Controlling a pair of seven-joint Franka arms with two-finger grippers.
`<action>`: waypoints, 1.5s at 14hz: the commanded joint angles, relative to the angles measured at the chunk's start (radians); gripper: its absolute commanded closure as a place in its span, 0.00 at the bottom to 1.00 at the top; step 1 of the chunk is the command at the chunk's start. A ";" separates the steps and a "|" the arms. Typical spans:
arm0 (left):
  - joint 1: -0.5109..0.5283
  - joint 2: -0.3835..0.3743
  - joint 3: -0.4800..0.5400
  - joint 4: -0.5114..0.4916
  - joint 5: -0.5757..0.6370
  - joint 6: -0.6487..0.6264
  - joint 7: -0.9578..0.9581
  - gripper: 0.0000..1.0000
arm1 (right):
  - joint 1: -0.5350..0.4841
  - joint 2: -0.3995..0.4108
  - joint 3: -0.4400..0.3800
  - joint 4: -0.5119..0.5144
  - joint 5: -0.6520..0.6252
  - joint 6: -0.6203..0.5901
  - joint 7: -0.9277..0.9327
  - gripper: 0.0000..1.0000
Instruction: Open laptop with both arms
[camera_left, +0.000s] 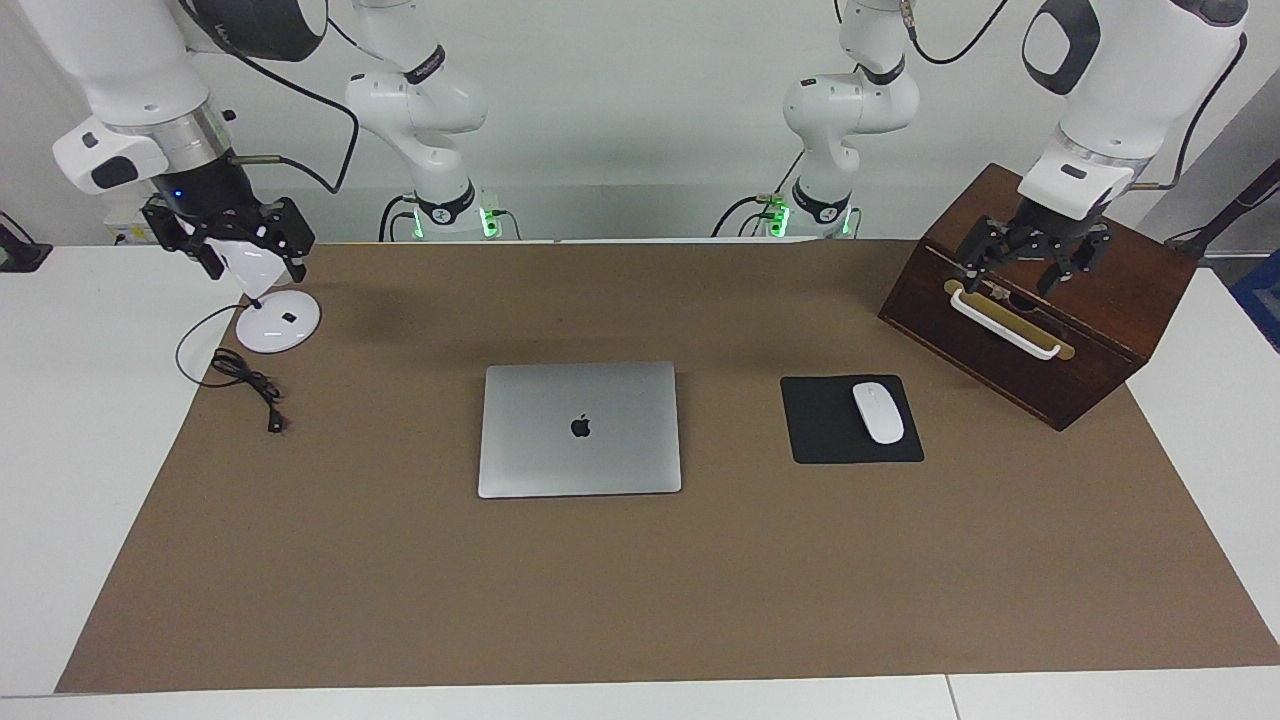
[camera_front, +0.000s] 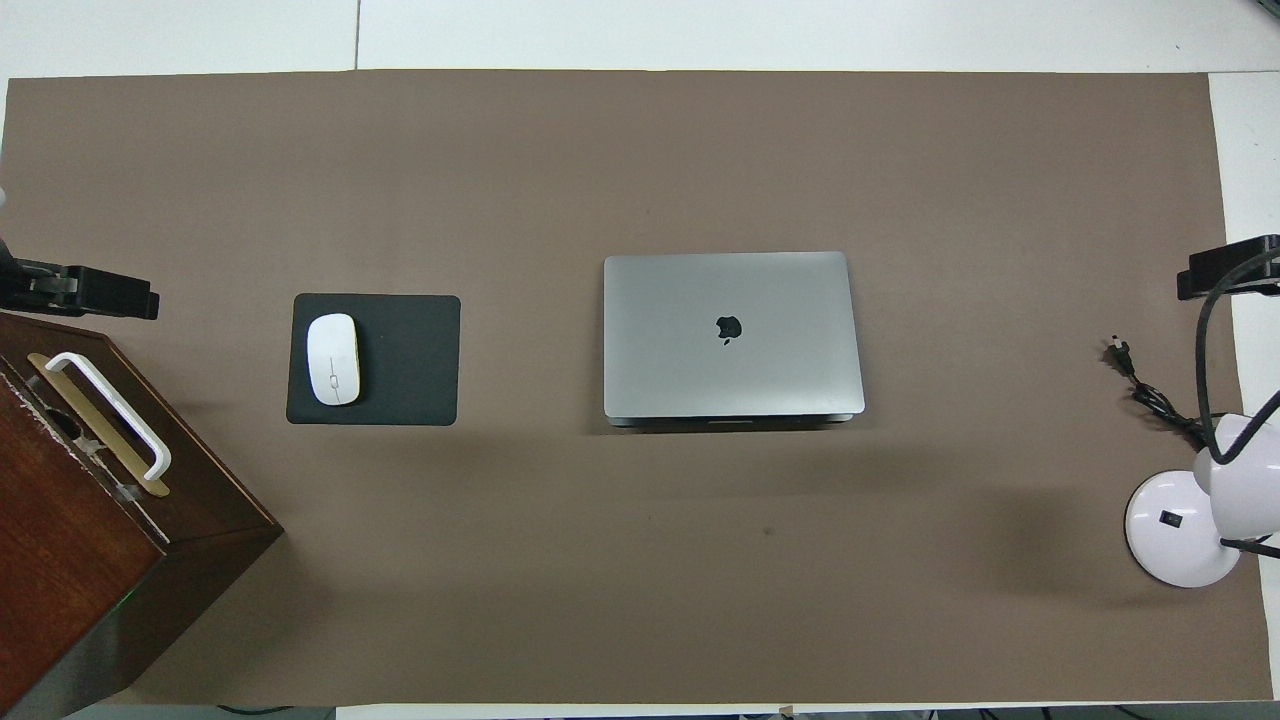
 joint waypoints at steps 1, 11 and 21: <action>0.001 -0.006 -0.004 -0.013 0.017 0.015 0.003 0.00 | -0.012 -0.001 0.009 -0.011 0.015 0.013 -0.027 0.00; -0.010 -0.009 -0.007 -0.013 0.018 -0.002 0.003 0.00 | -0.070 -0.012 0.003 -0.011 0.120 0.002 -0.062 0.00; 0.005 -0.005 -0.006 -0.013 0.014 0.044 -0.004 1.00 | -0.062 -0.051 0.010 -0.229 0.205 0.307 -0.059 0.00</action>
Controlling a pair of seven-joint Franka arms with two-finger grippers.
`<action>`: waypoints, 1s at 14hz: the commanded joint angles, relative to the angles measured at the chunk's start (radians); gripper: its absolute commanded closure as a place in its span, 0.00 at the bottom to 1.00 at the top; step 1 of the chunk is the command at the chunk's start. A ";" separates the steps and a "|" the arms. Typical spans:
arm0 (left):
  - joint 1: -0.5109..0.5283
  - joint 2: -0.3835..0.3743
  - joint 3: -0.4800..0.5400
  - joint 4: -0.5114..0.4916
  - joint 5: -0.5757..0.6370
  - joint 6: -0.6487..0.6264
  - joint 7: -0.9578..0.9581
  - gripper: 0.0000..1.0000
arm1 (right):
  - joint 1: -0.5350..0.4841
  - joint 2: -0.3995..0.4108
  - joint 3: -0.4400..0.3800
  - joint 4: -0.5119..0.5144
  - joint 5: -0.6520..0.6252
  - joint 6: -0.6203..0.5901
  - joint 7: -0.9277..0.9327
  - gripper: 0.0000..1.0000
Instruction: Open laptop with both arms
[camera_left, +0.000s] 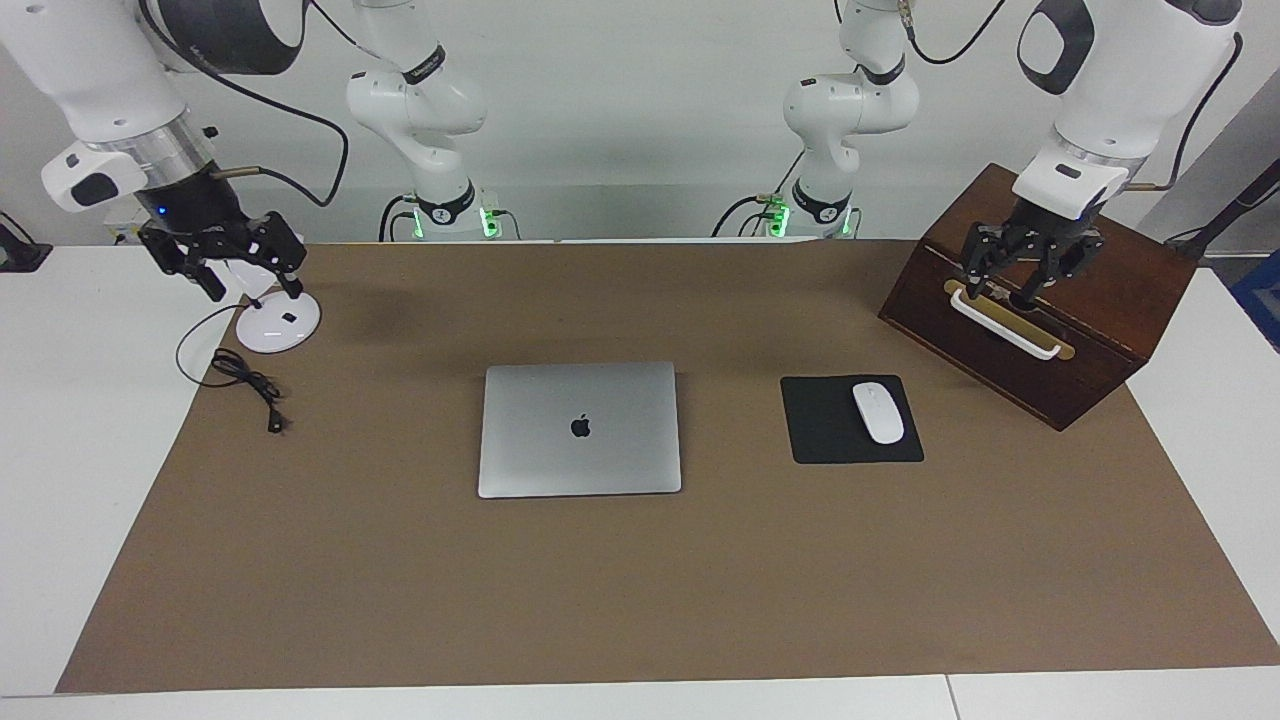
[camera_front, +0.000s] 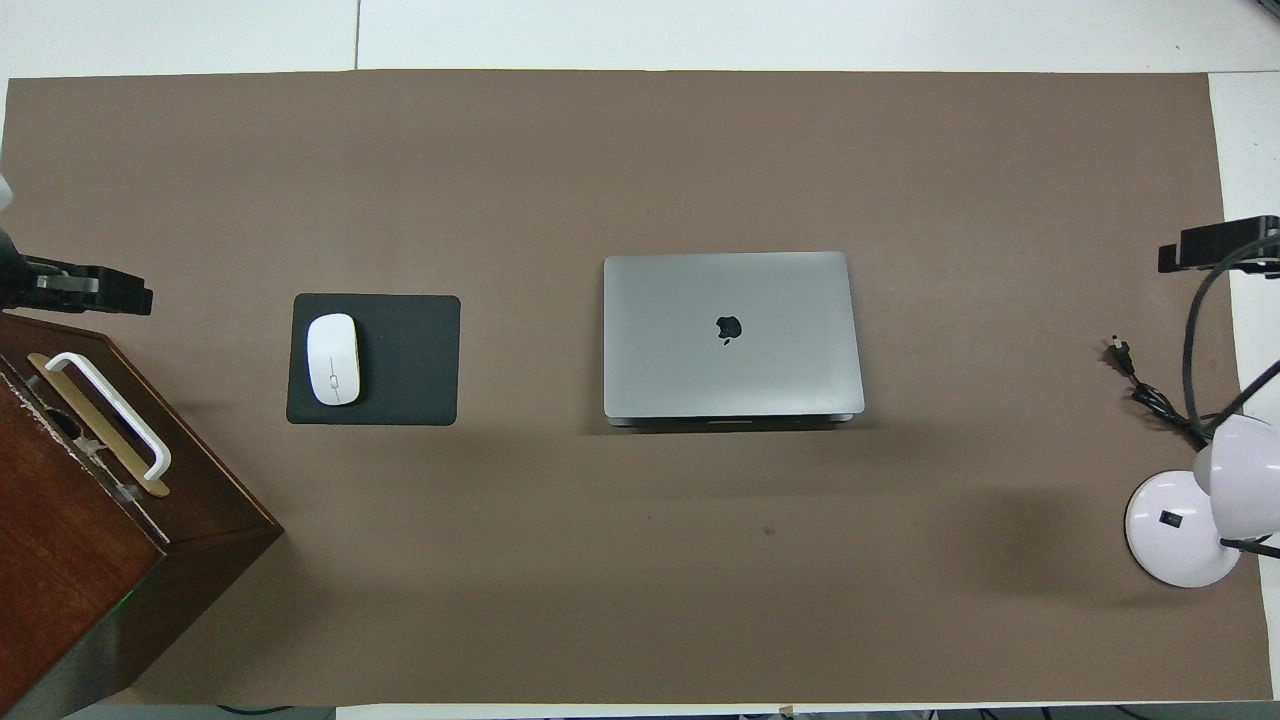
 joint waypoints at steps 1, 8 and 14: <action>0.008 -0.005 -0.002 -0.012 0.015 0.034 -0.003 1.00 | 0.006 -0.048 0.010 -0.133 0.060 0.140 0.018 0.00; -0.024 -0.038 -0.008 -0.107 -0.034 0.110 0.015 1.00 | 0.152 -0.058 0.008 -0.346 0.249 0.503 0.241 0.00; -0.145 -0.196 -0.008 -0.484 -0.037 0.467 0.012 1.00 | 0.187 -0.071 0.010 -0.406 0.473 0.551 0.378 0.00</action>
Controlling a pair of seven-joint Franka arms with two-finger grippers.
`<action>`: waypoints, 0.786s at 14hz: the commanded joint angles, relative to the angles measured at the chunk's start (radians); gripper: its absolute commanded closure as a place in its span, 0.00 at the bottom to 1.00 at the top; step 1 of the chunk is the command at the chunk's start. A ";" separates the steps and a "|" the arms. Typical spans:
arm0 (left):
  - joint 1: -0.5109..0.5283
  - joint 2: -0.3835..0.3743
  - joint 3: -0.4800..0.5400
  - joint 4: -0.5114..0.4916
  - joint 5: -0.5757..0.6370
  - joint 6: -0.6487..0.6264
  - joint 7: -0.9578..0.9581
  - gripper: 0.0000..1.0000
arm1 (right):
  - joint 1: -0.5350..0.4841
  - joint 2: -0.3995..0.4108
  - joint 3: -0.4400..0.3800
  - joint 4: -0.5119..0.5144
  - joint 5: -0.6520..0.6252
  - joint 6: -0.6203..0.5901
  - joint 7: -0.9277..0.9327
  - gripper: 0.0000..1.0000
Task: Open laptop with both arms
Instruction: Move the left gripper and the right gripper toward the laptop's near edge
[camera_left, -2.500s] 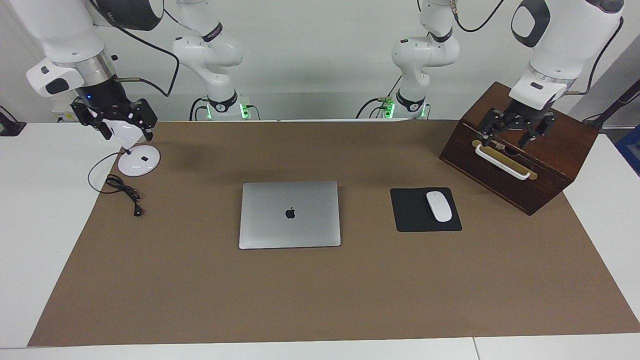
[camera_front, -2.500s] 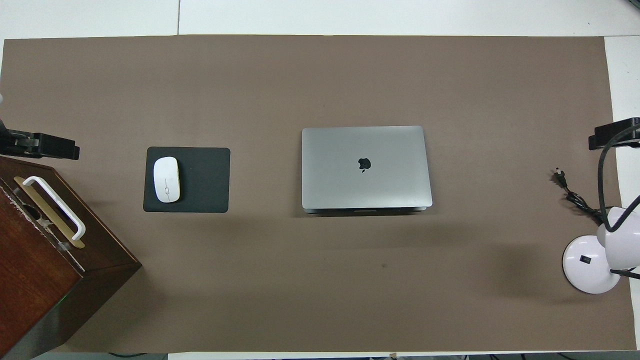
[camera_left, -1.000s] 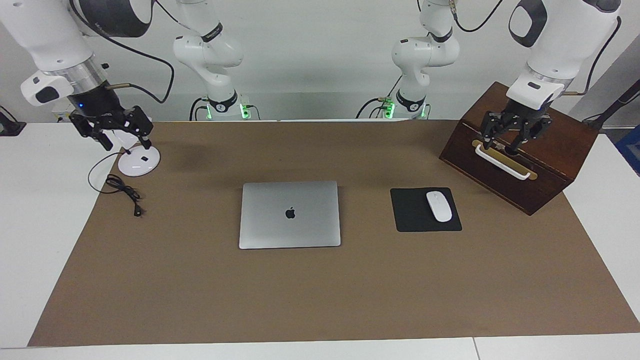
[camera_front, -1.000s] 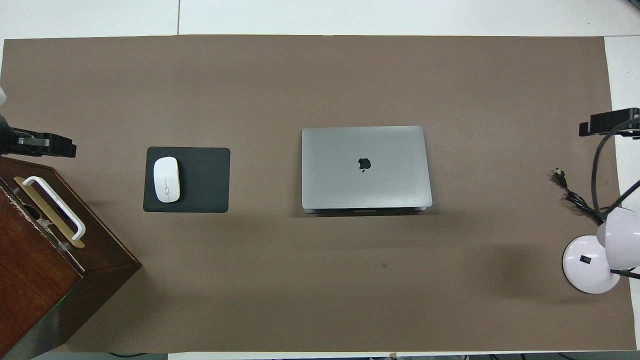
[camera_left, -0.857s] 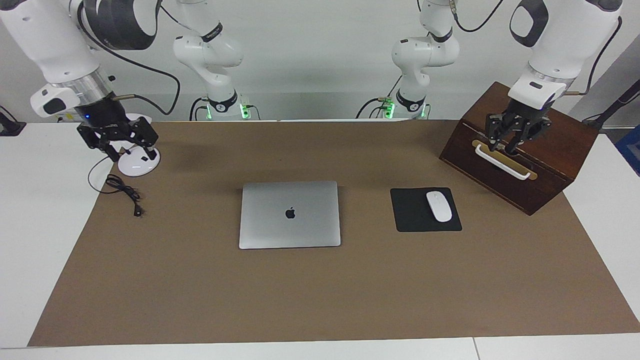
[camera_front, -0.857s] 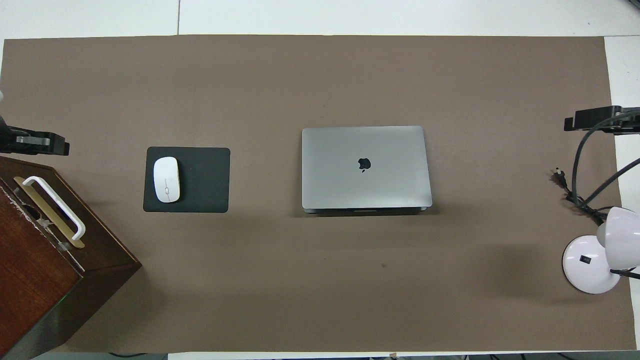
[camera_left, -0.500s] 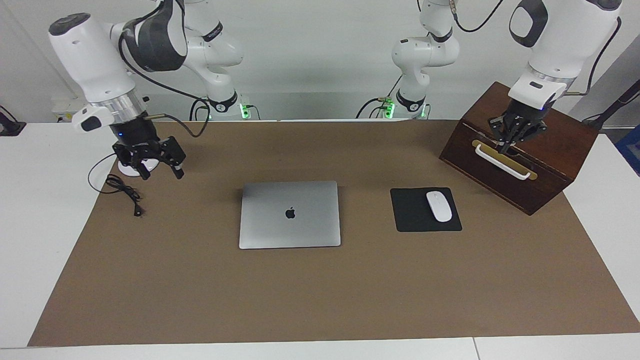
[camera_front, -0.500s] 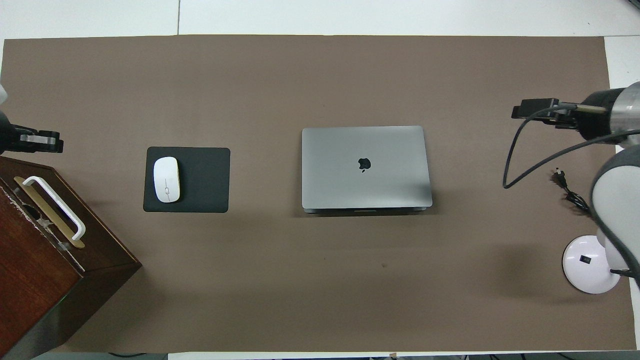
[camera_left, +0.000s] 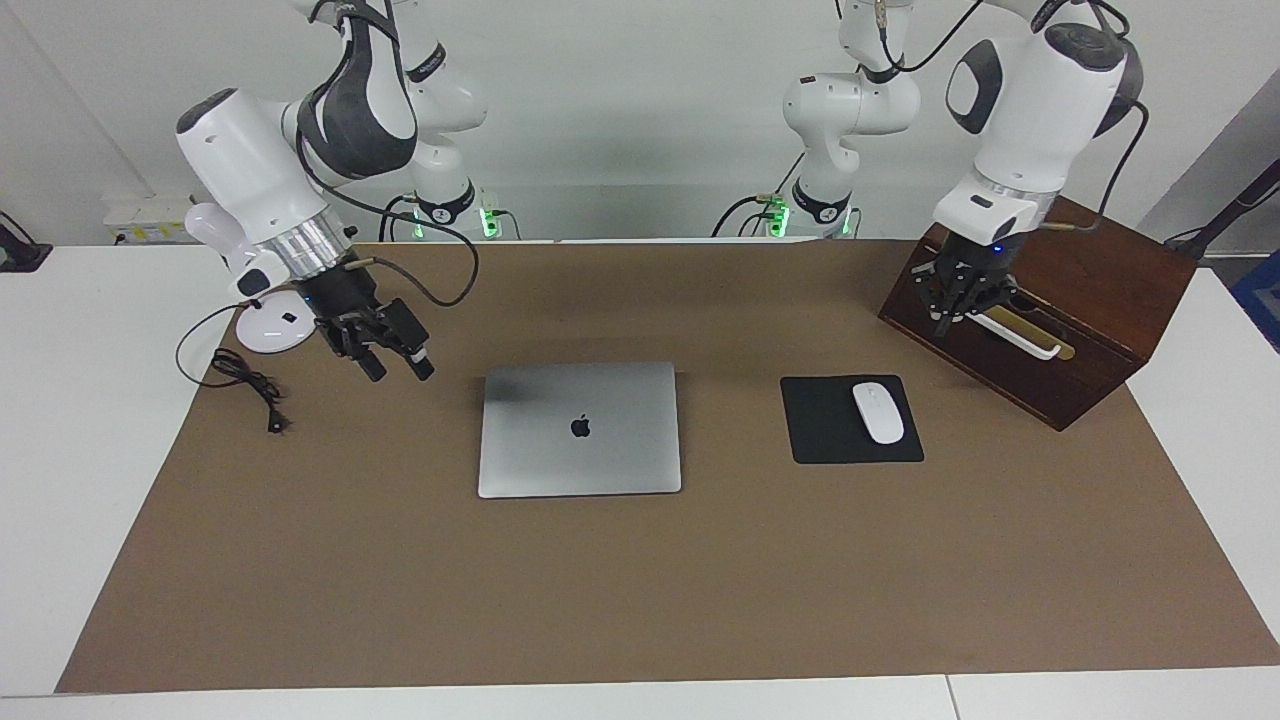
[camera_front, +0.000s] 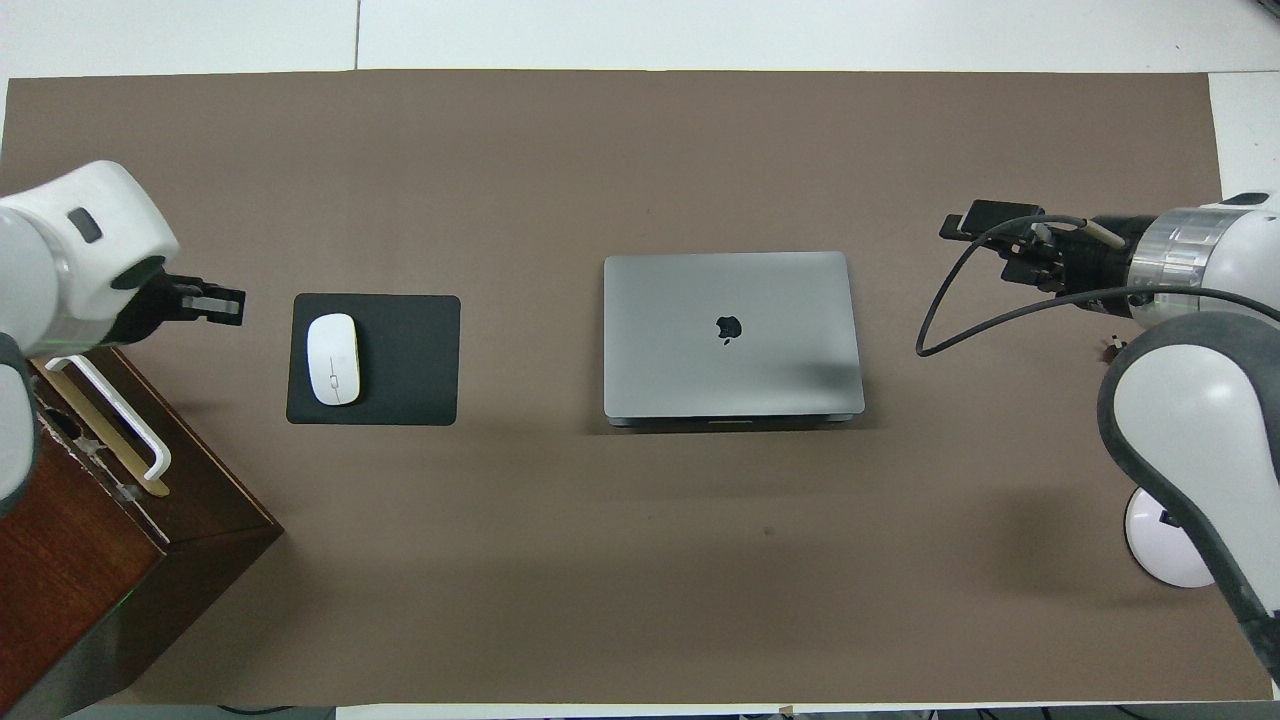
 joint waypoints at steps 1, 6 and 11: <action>-0.057 -0.142 0.011 -0.245 -0.012 0.188 0.006 1.00 | 0.022 -0.048 0.000 -0.062 0.058 0.058 0.113 0.00; -0.153 -0.237 0.011 -0.460 -0.012 0.433 -0.005 1.00 | 0.137 -0.074 0.005 -0.212 0.202 0.272 0.142 0.00; -0.247 -0.259 0.011 -0.587 -0.012 0.708 -0.007 1.00 | 0.282 -0.105 0.005 -0.332 0.364 0.421 0.175 0.00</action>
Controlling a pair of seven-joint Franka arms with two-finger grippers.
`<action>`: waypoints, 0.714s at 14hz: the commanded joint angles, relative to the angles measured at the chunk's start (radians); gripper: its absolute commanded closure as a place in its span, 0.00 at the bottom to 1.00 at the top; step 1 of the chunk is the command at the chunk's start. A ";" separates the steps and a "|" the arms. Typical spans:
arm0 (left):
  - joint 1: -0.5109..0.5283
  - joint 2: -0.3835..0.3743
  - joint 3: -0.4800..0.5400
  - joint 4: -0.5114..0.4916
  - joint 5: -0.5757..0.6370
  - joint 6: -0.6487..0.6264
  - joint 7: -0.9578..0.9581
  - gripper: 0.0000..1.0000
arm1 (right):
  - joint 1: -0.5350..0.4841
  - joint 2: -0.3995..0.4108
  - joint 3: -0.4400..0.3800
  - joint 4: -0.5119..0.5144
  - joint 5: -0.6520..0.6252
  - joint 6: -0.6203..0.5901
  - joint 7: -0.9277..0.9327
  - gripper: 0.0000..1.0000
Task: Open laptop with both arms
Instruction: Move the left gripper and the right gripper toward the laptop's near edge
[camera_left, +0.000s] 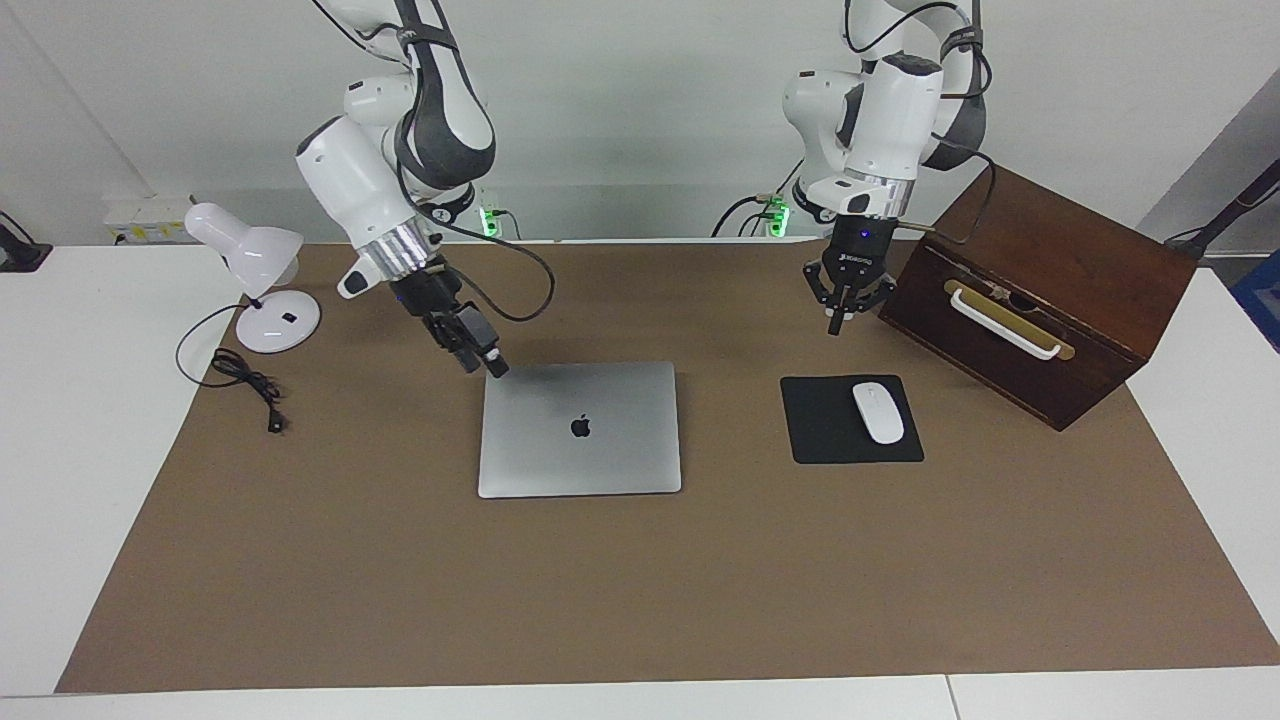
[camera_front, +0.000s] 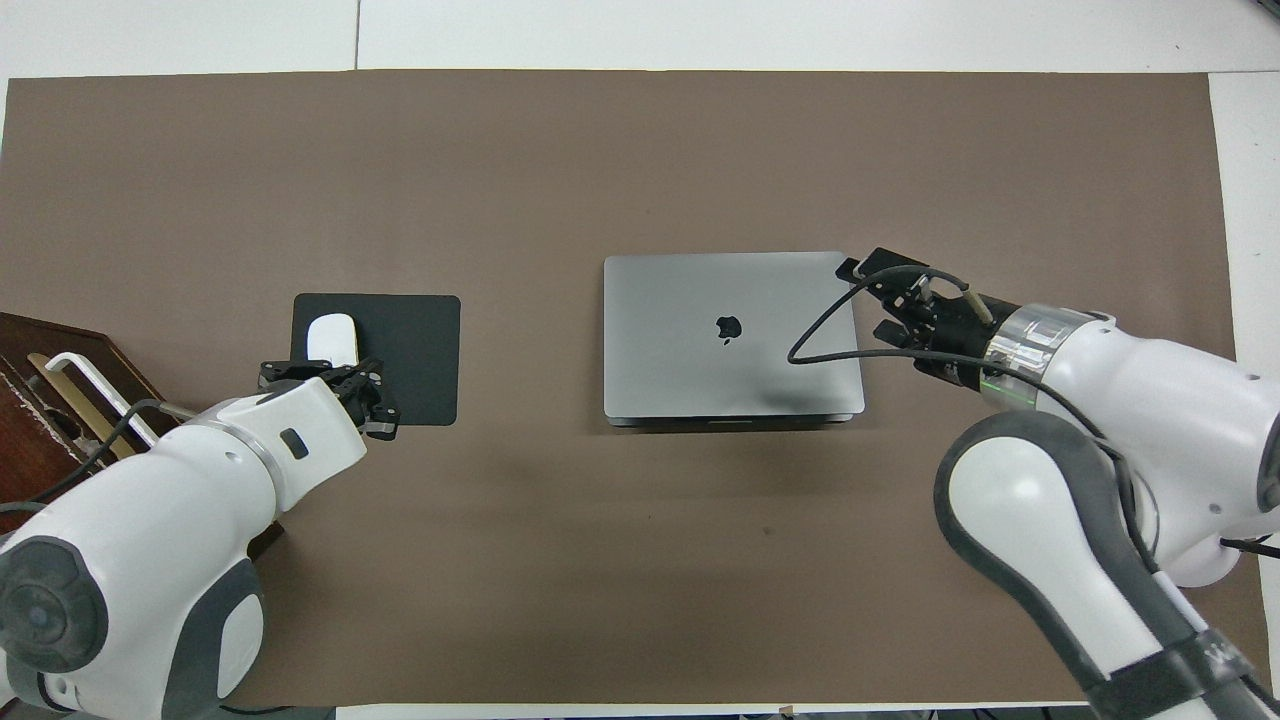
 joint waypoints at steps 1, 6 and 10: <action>-0.058 -0.030 0.013 -0.078 -0.011 0.128 -0.002 1.00 | 0.076 -0.057 0.000 -0.096 0.059 0.076 0.066 0.00; -0.093 0.051 0.013 -0.125 -0.011 0.321 -0.022 1.00 | 0.151 -0.054 0.000 -0.153 0.122 0.122 0.129 0.00; -0.162 0.174 0.011 -0.133 -0.011 0.468 -0.053 1.00 | 0.153 -0.051 0.000 -0.202 0.152 0.129 0.133 0.00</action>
